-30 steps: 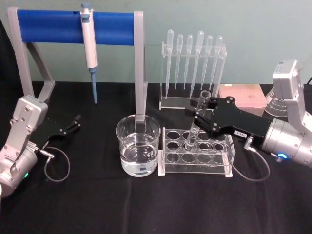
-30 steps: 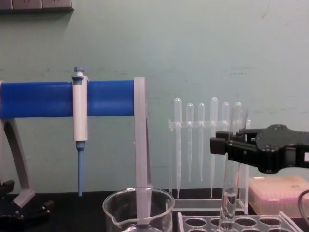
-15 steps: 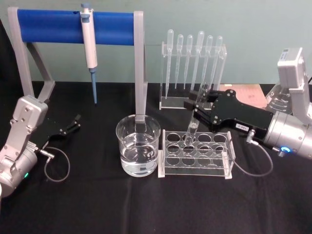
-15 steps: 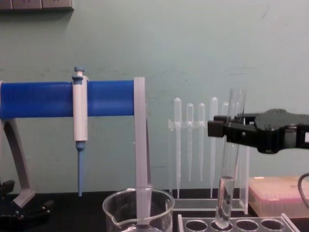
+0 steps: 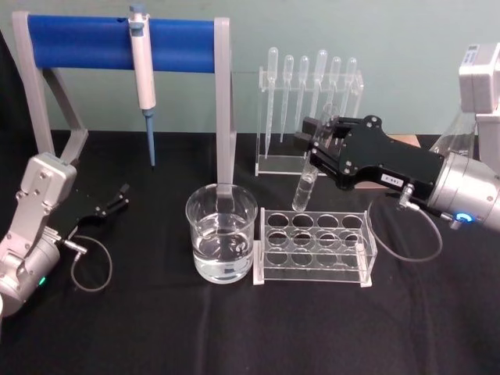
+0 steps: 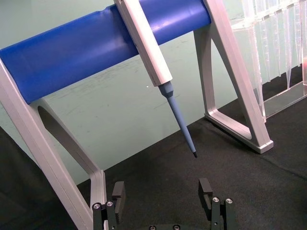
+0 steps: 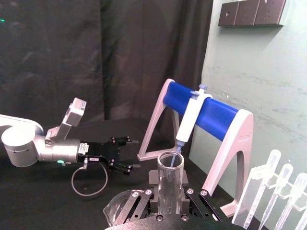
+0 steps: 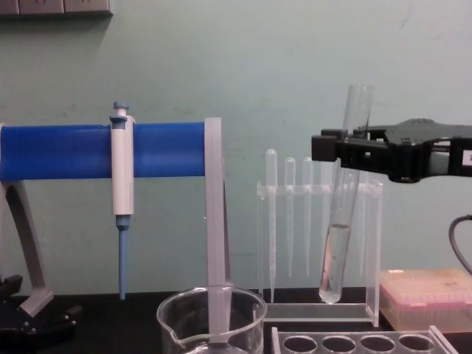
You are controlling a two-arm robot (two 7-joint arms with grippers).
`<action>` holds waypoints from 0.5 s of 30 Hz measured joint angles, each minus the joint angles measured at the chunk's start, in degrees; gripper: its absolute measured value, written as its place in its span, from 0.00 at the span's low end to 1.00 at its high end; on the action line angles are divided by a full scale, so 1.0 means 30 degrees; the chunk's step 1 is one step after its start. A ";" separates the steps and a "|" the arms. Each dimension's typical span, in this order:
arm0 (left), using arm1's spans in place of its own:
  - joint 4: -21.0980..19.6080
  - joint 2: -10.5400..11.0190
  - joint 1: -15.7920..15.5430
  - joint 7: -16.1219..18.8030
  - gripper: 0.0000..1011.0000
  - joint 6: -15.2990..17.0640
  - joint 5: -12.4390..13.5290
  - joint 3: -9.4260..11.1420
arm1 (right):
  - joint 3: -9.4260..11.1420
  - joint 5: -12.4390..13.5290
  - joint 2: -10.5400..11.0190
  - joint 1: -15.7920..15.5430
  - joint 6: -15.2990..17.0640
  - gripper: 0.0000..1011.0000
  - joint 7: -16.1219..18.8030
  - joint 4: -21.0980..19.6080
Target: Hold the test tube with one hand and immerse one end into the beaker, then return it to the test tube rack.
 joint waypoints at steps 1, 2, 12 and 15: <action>0.0001 0.0000 -0.0001 0.0000 0.99 -0.0002 0.0000 0.0000 | -0.0016 0.0013 0.0014 0.0043 0.0028 0.22 -0.0006 -0.0035; -0.0001 0.0000 0.0000 0.0000 0.99 -0.0001 -0.0001 0.0000 | -0.0060 0.0045 0.0042 0.0129 0.0097 0.22 -0.0011 -0.0087; 0.0000 0.0001 0.0000 -0.0001 0.99 -0.0001 -0.0001 0.0000 | -0.0070 0.0070 0.0043 0.0143 0.0109 0.22 -0.0020 -0.0099; 0.0000 0.0001 0.0000 0.0000 0.99 -0.0001 0.0000 0.0000 | -0.0065 0.0070 0.0038 0.0130 0.0100 0.22 -0.0021 -0.0094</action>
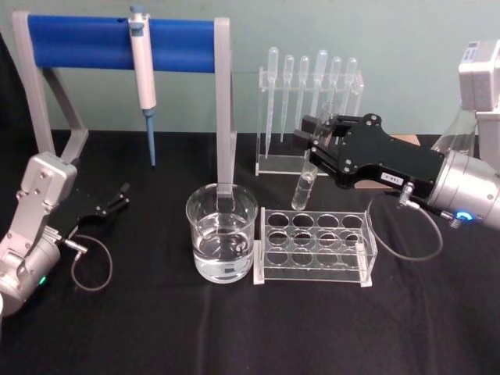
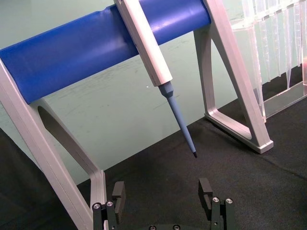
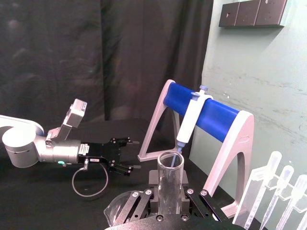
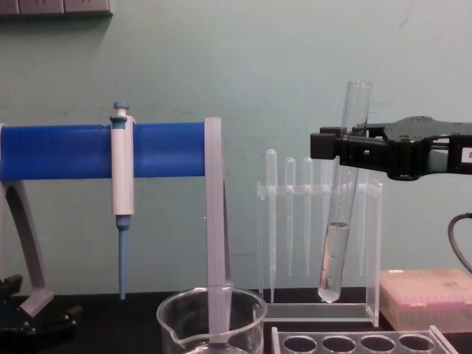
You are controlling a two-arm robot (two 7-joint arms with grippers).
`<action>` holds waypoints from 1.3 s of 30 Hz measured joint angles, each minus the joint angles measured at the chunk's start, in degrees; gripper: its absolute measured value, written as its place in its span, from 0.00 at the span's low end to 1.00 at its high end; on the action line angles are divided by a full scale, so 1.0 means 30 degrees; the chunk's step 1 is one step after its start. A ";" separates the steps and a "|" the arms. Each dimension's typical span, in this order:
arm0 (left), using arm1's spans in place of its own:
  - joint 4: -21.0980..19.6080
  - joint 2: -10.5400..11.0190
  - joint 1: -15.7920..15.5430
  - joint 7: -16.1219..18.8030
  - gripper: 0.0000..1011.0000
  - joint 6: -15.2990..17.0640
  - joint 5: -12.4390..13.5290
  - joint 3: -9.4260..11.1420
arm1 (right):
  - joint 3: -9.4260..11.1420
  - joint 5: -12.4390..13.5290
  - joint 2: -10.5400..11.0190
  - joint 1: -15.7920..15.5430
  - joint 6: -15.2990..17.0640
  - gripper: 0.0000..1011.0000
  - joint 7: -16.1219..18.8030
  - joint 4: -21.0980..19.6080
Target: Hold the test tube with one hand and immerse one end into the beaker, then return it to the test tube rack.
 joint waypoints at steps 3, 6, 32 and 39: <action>0.0000 0.0000 0.0001 0.0000 0.99 0.0000 0.0000 -0.0001 | 0.0005 -0.0002 -0.0005 -0.0007 -0.0010 0.22 0.0000 0.0006; 0.0000 -0.0001 0.0000 0.0000 0.99 0.0000 -0.0001 0.0000 | 0.0009 -0.0005 -0.0011 -0.0012 -0.0019 0.22 0.0000 0.0013; 0.0000 0.0000 0.0000 0.0000 0.99 0.0000 0.0000 0.0000 | 0.0025 -0.0033 -0.0019 -0.0038 -0.0060 0.22 0.0001 0.0028; 0.0000 0.0000 0.0001 -0.0001 0.99 0.0000 0.0000 0.0000 | 0.0023 -0.0033 -0.0019 -0.0038 -0.0059 0.22 0.0001 0.0027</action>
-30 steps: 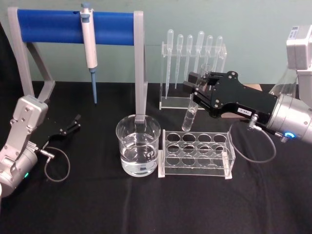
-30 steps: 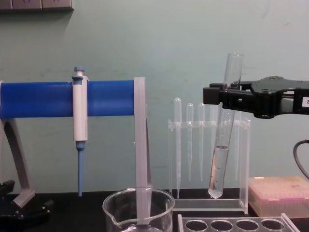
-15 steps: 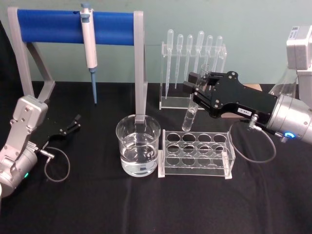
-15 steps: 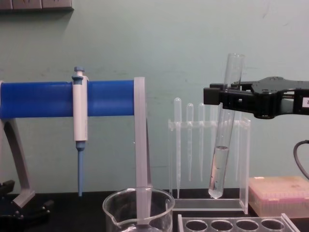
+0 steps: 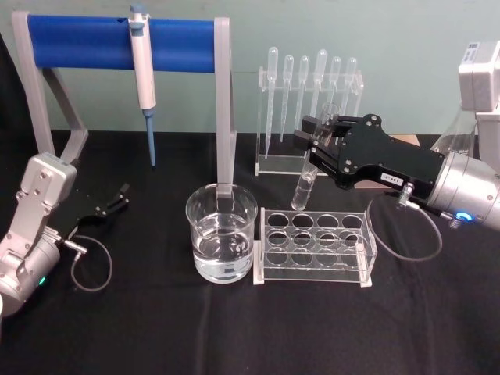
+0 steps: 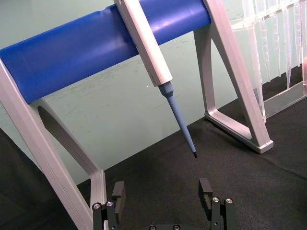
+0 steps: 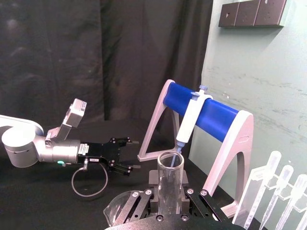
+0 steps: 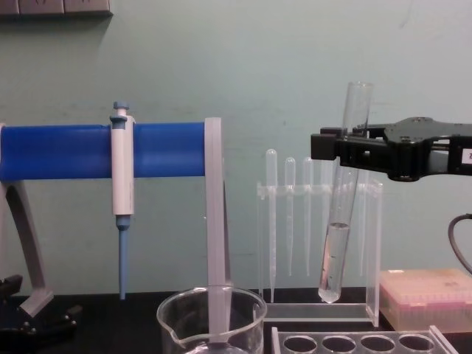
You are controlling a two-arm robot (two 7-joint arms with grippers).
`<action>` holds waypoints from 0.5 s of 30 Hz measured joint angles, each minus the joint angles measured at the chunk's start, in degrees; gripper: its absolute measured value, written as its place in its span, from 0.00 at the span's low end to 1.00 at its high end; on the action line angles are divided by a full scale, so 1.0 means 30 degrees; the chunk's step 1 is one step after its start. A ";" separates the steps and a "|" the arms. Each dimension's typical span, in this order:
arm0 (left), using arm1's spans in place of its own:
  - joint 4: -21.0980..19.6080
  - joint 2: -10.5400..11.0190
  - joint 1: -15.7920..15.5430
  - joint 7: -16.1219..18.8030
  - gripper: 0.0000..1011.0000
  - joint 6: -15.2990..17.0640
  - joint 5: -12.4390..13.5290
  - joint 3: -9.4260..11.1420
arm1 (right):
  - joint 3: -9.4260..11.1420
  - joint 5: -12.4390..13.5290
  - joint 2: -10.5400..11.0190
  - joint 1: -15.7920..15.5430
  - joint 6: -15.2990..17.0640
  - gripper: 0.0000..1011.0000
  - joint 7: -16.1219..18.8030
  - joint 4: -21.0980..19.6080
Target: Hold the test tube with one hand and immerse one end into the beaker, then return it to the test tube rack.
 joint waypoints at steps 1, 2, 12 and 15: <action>0.0001 0.0000 -0.0001 0.0001 0.99 0.0000 0.0000 -0.0001 | 0.0000 0.0001 0.0000 0.0000 -0.0001 0.22 0.0001 0.0000; 0.0001 0.0000 -0.0001 0.0001 0.99 0.0000 0.0000 -0.0001 | 0.0000 0.0001 0.0000 -0.0001 -0.0001 0.22 -0.0001 0.0000; 0.0000 0.0000 -0.0001 0.0001 0.99 0.0000 -0.0001 0.0000 | 0.0000 0.0000 0.0000 0.0000 0.0001 0.22 0.0000 0.0000; 0.0001 0.0000 -0.0001 0.0001 0.99 0.0000 -0.0001 0.0000 | 0.0000 0.0001 0.0000 0.0000 0.0001 0.22 0.0000 0.0000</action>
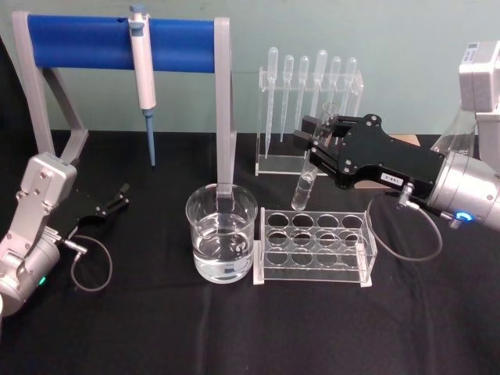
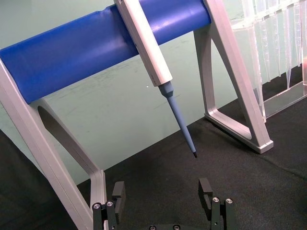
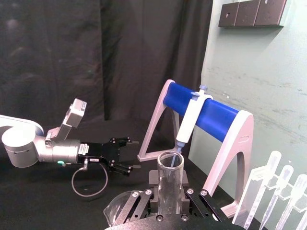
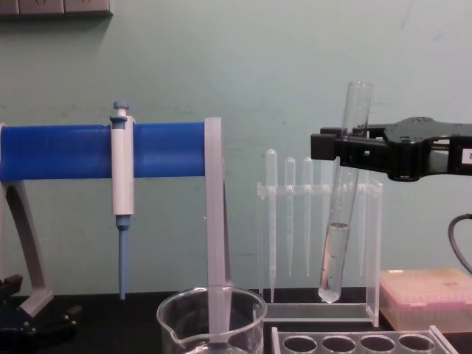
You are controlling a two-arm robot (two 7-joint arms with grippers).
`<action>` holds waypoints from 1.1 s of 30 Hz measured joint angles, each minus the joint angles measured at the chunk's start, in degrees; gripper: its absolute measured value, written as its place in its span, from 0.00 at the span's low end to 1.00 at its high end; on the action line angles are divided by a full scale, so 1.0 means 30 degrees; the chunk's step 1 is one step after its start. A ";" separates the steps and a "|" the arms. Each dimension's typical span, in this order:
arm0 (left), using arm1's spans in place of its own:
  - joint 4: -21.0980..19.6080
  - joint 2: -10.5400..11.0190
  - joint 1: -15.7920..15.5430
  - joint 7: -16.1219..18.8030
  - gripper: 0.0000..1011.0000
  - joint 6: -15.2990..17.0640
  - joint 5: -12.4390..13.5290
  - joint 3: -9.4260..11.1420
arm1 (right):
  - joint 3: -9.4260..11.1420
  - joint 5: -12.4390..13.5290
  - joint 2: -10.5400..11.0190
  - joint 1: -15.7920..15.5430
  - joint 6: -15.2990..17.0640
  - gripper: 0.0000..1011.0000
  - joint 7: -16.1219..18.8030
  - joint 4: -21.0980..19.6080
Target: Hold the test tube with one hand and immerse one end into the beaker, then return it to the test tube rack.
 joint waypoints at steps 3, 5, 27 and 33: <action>0.0000 0.0000 0.0000 0.0000 0.99 0.0000 0.0001 0.0000 | 0.0000 0.0000 0.0001 0.0000 -0.0001 0.22 0.0001 0.0001; 0.0000 0.0000 0.0000 0.0000 0.99 0.0000 0.0001 -0.0001 | 0.0000 0.0000 0.0001 0.0001 0.0000 0.22 0.0000 -0.0001; -0.0001 0.0000 0.0001 0.0000 0.99 0.0001 0.0001 0.0000 | 0.0000 0.0000 0.0001 0.0001 0.0000 0.22 0.0000 -0.0001; 0.0000 0.0000 0.0000 0.0000 0.99 0.0000 0.0000 0.0000 | -0.0001 0.0000 0.0000 0.0000 0.0000 0.22 0.0000 0.0000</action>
